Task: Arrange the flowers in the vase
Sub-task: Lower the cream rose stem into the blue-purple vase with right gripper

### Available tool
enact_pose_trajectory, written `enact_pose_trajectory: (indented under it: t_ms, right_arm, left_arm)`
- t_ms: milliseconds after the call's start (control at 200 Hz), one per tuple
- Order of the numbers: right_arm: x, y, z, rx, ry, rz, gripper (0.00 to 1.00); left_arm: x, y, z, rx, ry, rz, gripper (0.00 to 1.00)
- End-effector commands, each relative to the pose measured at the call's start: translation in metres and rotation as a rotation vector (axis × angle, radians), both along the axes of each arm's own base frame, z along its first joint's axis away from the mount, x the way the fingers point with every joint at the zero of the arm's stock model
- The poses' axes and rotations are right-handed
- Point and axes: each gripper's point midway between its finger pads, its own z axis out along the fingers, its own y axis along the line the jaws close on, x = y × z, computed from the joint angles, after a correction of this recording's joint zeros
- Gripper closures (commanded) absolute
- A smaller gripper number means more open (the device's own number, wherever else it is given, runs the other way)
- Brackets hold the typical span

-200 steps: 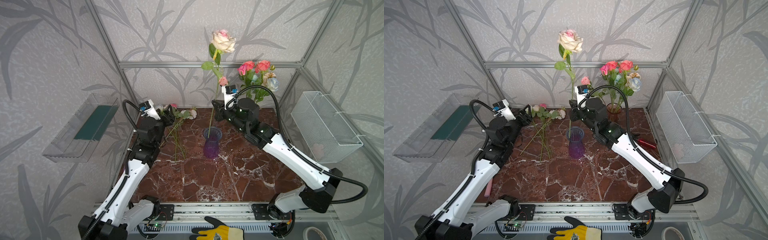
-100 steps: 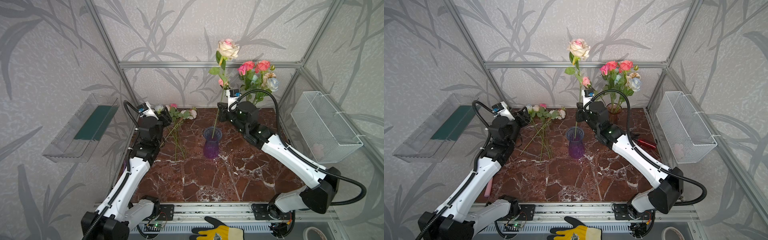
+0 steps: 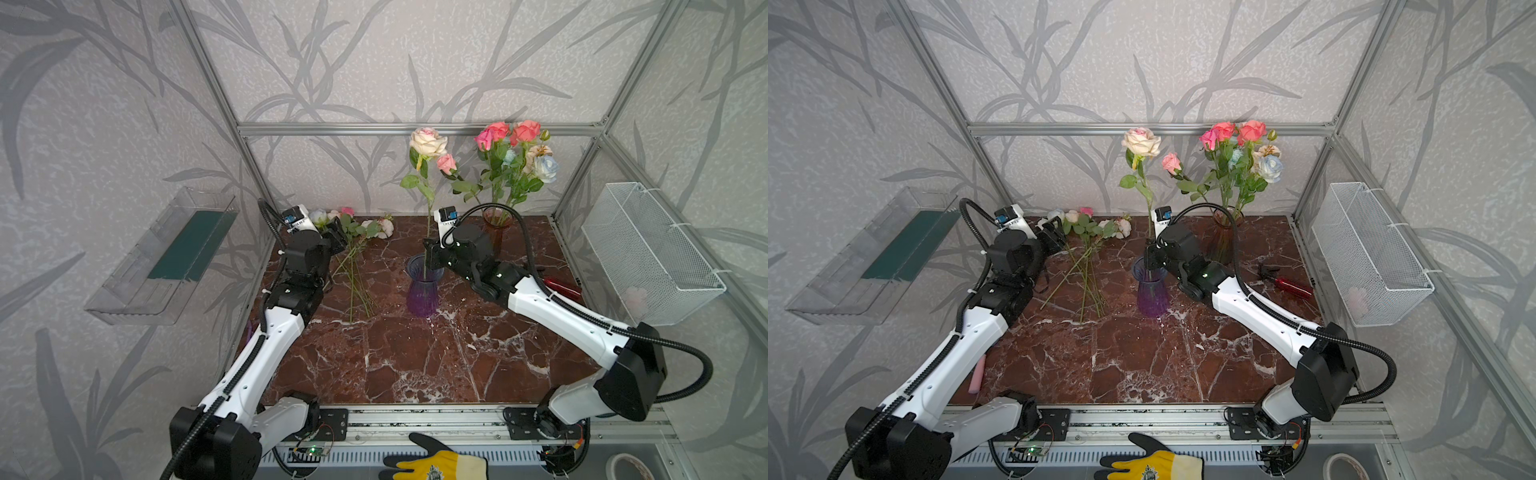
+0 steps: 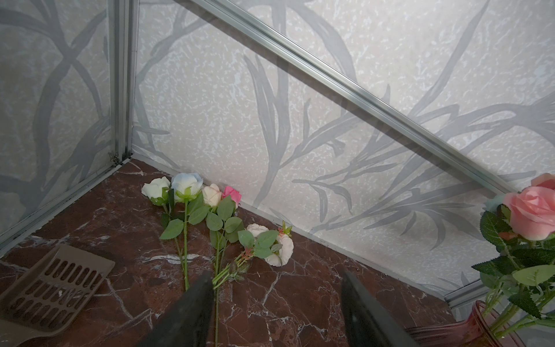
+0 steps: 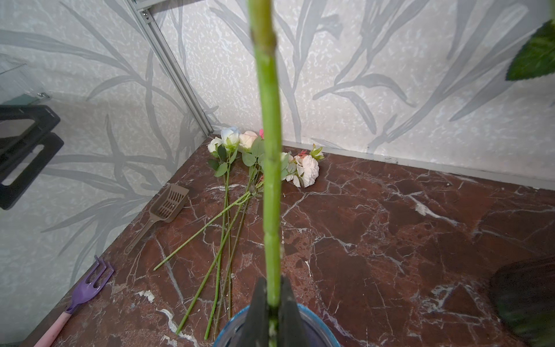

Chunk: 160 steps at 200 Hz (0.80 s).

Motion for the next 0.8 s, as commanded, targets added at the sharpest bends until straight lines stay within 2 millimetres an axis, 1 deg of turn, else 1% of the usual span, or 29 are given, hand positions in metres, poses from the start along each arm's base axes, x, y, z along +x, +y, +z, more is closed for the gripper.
enact_pose_trajectory:
  t_ms: [0,200,310,415,590,795]
  right_arm:
    - [-0.011,0.010,-0.017,-0.002,0.058,0.039,0.96]
    - [-0.022,0.016,-0.025,-0.019,0.071,0.064,0.89]
    - [-0.025,0.014,-0.024,-0.026,0.064,0.058,0.83]
    - [-0.027,0.006,-0.024,-0.018,0.067,0.026,0.79]
    - [-0.030,0.000,-0.021,-0.003,0.059,0.011,0.79]
    - [-0.032,-0.006,-0.013,0.011,0.036,-0.003,0.77]
  left_arm:
    - [0.002,0.000,0.006,-0.018,-0.005,-0.002,0.32]
    - [0.005,-0.003,0.001,-0.019,0.008,-0.012,0.32]
    - [0.007,-0.003,-0.002,-0.019,0.017,-0.014,0.30]
    - [0.009,-0.004,-0.006,-0.014,0.028,-0.018,0.29]
    - [0.010,-0.004,-0.009,-0.013,0.036,-0.016,0.29]
    - [0.012,-0.003,-0.013,-0.001,0.048,-0.010,0.29]
